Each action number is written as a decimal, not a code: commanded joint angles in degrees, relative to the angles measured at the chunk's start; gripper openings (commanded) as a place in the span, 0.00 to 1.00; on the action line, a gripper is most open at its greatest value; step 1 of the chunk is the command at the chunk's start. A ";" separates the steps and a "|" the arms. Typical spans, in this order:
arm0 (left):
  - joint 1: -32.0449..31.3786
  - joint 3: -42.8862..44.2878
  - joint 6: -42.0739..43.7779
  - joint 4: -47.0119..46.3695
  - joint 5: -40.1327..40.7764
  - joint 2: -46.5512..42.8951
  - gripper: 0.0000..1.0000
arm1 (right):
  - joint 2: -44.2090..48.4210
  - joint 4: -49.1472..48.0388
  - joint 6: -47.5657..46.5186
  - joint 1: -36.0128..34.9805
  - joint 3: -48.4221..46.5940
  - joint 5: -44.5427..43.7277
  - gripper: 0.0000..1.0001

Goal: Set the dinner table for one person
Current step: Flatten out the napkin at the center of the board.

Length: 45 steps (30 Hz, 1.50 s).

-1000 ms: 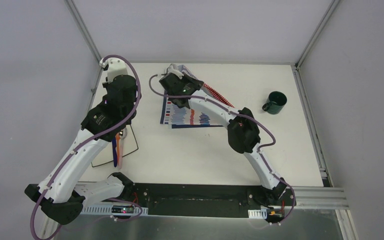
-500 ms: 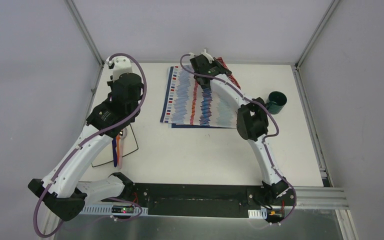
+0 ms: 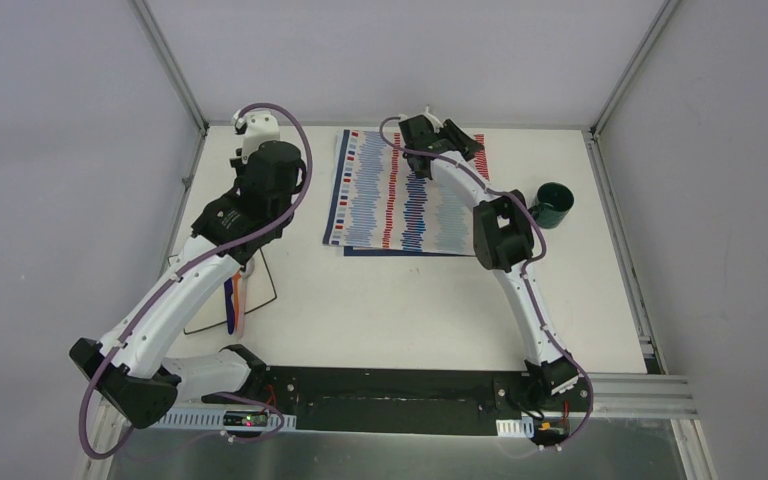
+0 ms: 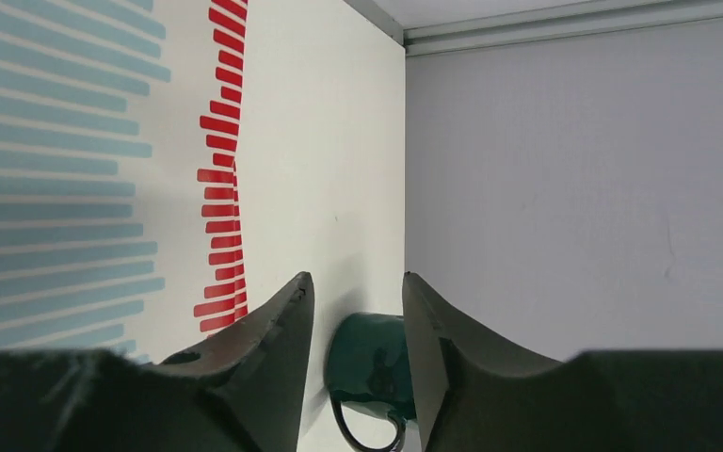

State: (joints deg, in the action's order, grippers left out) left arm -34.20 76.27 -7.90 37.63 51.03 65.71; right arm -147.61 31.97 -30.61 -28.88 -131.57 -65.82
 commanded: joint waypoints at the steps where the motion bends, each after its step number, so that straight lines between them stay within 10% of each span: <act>1: -0.70 1.52 0.05 -1.33 0.07 1.10 0.13 | 3.36 -3.58 -0.45 0.41 -2.03 -1.09 0.43; 4: -0.70 1.20 -1.07 -1.41 -1.95 1.38 0.13 | 6.07 1.89 4.11 0.94 -1.78 2.37 0.39; 9: -0.75 0.11 -4.99 -1.98 -10.36 3.73 0.00 | 10.00 13.92 17.50 3.18 -4.26 15.33 0.00; 23: -3.70 -4.64 -15.01 -8.75 -25.41 20.64 0.00 | 10.70 26.95 33.79 13.22 -11.98 43.97 0.00; 45: -12.45 -1.84 -20.31 -10.98 -25.03 42.27 0.00 | 8.44 25.11 39.91 17.38 -9.79 68.35 0.00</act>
State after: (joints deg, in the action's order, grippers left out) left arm -45.80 72.99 -26.63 28.56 26.30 107.22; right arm -139.70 58.59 7.33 -12.25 -140.77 -3.60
